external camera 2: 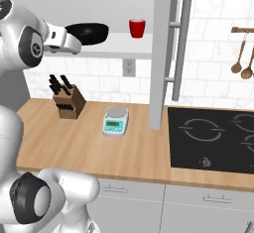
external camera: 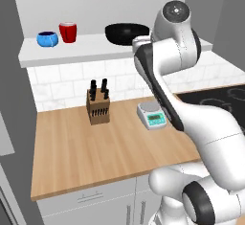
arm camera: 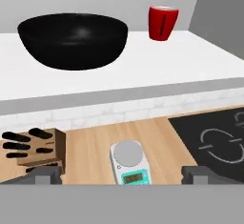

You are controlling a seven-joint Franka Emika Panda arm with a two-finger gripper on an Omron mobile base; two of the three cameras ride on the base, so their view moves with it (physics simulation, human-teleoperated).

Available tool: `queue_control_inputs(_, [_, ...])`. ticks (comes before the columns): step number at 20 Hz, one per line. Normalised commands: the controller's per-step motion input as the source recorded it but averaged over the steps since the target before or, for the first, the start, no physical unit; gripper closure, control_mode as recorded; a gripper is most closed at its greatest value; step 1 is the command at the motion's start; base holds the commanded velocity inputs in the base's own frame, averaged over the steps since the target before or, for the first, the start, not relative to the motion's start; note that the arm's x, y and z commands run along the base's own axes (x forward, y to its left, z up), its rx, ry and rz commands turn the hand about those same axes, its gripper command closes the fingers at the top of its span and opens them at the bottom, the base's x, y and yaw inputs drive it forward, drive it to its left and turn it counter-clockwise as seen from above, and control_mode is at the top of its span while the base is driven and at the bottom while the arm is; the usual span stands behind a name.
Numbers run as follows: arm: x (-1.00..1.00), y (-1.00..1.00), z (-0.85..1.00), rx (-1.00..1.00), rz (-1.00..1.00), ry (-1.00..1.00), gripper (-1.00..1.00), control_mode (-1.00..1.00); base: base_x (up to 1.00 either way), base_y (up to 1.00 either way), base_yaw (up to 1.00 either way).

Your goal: Gather all objects into one cabinet and sort the glasses and bowls to opposite sides.

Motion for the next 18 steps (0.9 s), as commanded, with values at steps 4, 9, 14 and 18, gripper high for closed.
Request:
queue_control_inputs(4, [0.04, -0.6, 0.16, 0.05, -0.11, -0.13, -1.0, -1.0, 0.0, 0.0, 0.0])
queue_control_inputs(9, [0.36, -0.33, 0.0, 0.05, -0.02, -0.18, -1.0, -1.0, 0.0, 0.0, 0.0])
queue_control_inputs(14, [0.12, -0.59, 0.03, 0.0, -0.01, -0.03, -1.0, -1.0, 0.0, 0.0, 0.0])
queue_control_inputs(18, [0.16, -0.46, 0.16, 0.0, 0.0, 0.03, -1.0, -1.0, 0.0, 0.0, 0.0])
